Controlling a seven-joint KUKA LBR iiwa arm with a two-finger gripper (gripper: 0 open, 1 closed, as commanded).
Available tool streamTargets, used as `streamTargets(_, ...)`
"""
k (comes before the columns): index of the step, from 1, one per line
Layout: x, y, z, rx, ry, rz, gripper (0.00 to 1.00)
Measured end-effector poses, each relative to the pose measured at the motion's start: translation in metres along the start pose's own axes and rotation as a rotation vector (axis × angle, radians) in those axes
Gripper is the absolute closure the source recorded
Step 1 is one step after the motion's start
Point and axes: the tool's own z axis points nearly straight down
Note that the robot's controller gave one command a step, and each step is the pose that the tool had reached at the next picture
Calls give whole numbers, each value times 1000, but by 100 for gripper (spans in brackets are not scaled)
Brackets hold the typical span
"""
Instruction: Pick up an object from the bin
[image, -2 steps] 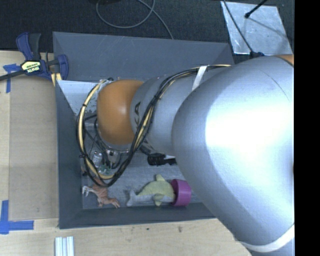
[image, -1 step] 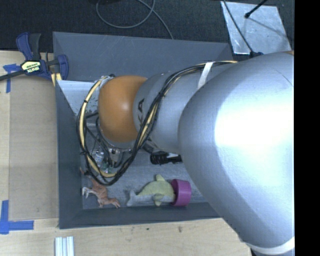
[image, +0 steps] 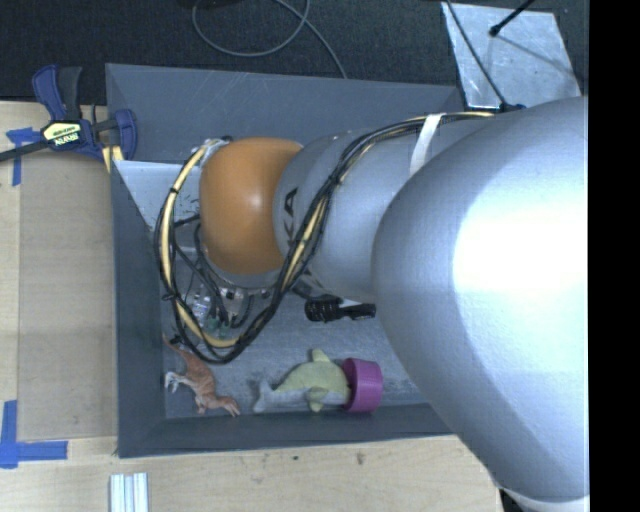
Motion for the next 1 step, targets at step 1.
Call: streamTargets(1, -1, 1, -20, -4, -4, 0, 100)
